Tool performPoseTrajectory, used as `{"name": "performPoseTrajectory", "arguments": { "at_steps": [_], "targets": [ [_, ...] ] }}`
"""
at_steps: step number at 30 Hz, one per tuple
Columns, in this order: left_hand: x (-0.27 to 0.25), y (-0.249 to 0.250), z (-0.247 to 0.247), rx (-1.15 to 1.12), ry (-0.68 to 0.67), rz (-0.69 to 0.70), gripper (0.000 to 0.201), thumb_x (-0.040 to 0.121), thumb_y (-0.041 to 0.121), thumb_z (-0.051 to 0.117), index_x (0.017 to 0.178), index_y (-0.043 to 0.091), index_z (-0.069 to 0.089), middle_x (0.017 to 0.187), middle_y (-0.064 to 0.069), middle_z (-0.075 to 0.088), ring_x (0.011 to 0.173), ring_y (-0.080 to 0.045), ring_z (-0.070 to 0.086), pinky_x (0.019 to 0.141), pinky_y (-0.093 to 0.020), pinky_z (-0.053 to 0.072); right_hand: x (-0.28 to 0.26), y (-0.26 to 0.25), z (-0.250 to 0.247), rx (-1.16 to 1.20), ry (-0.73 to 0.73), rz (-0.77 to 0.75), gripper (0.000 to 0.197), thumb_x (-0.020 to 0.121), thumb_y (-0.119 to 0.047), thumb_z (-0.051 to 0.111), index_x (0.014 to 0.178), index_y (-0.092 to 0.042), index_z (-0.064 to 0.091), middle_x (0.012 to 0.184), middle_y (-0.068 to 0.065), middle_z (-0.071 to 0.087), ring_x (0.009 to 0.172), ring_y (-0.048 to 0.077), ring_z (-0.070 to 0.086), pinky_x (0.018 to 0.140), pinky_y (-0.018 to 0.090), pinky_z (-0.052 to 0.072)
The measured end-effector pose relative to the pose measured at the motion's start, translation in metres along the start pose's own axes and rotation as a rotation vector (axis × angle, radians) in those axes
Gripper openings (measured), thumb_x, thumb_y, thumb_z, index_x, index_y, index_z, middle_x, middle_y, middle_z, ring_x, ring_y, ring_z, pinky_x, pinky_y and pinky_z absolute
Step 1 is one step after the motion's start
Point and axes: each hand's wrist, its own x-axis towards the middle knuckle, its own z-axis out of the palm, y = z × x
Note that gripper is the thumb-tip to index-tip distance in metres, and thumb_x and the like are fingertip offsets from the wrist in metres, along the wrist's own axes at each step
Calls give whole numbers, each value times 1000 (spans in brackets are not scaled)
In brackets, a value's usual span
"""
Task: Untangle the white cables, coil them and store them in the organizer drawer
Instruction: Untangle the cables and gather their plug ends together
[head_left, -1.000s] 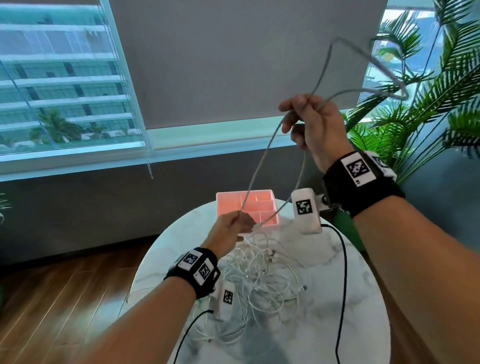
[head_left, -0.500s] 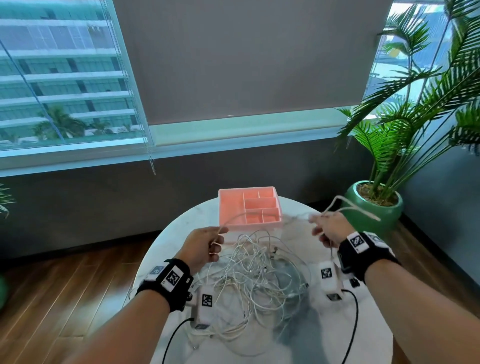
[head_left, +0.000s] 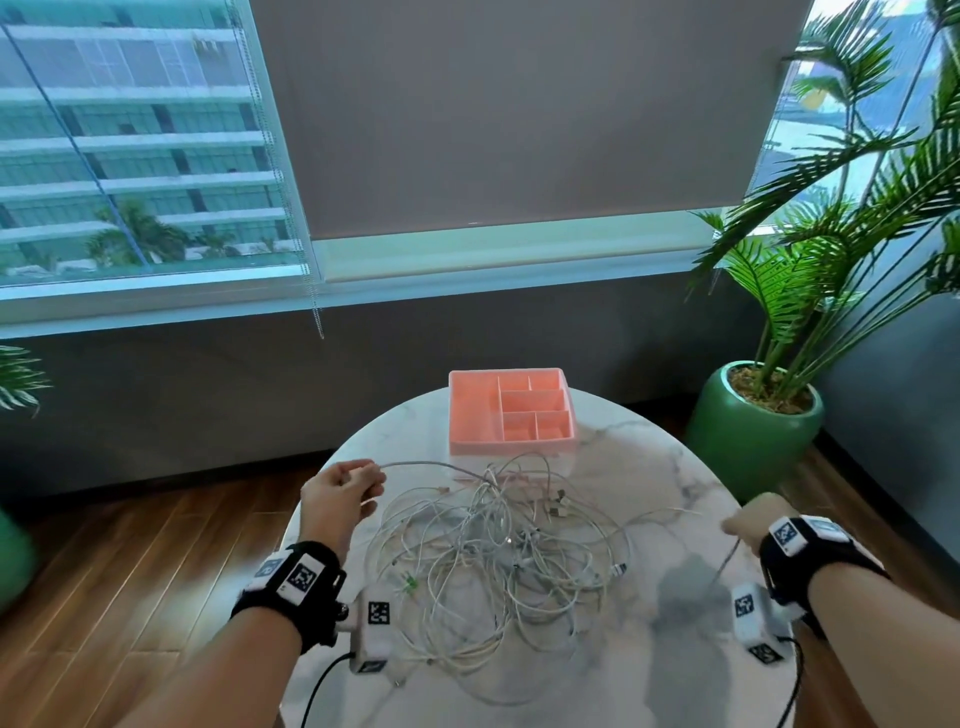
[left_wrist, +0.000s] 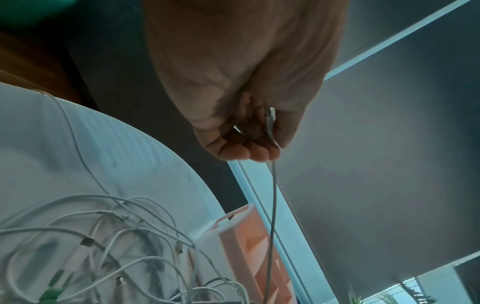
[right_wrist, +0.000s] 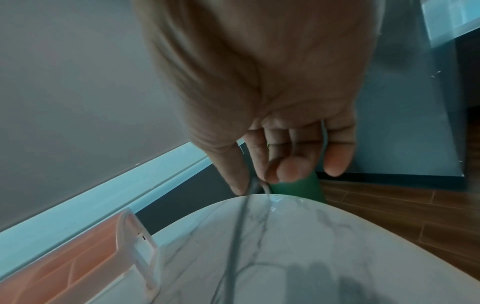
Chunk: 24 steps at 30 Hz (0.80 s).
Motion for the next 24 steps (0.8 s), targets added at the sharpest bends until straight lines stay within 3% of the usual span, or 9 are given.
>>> {"name": "performPoseTrajectory", "arguments": {
  "at_steps": [2,5,9,11,14,17,20,22,24],
  "targets": [
    [-5,7,5,-30,-59,22,7,94,5,69,99,5,72,90,-14,68,74,-18,63,70,-31,53,-2,-4,-7,-13,8,-25,27,81,-23,75,78,2,64,76,13,65,84,32,66,60,30,42],
    [-18,20,24,-17,-161,68,10,93,2,69,100,6,74,87,-9,67,74,-16,62,70,-29,56,-20,-32,-14,48,56,-247,35,84,-23,73,113,-4,65,109,13,65,108,32,62,81,32,44],
    [-34,33,55,-7,-311,115,13,91,1,71,100,8,77,81,-4,67,72,-14,61,69,-28,57,-74,-100,-17,276,54,-717,20,88,-21,69,108,-23,67,111,2,69,98,17,64,91,34,50],
    [-41,37,70,-40,-382,114,14,91,-1,70,99,7,77,78,-2,66,71,-12,60,67,-27,57,-108,-133,-14,341,-5,-904,22,94,-24,63,115,-23,66,115,-4,67,100,9,63,95,34,52],
    [-51,42,85,-120,-449,96,14,93,-1,65,105,-2,73,79,-2,68,71,-12,60,63,-25,54,-157,-173,-3,380,-130,-1091,32,100,-25,56,131,-24,59,126,-10,61,112,4,57,95,24,44],
    [-55,43,88,-163,-418,109,19,100,11,60,107,-3,71,92,-13,71,78,-15,67,67,-28,53,-176,-195,18,460,-235,-1182,28,102,-19,51,129,-21,60,99,-3,70,88,8,66,81,23,52],
    [-53,44,80,-256,-374,100,24,105,18,51,96,4,68,95,-17,74,89,-24,71,75,-34,56,-174,-198,31,491,-200,-1167,21,103,-21,48,113,-15,66,66,-3,56,58,10,50,57,26,44],
    [-53,46,72,-390,-356,70,25,107,16,46,92,4,62,87,-16,73,87,-29,72,81,-41,58,-167,-194,36,407,-199,-1174,23,102,-26,50,103,-16,71,68,-11,56,59,8,48,60,25,40],
    [-51,48,66,-523,-320,25,27,109,18,43,89,7,58,71,-8,65,70,-25,68,82,-48,58,-160,-186,41,300,-222,-1170,24,101,-29,52,100,-19,73,80,-15,64,70,0,55,68,19,42]
  ]
}}
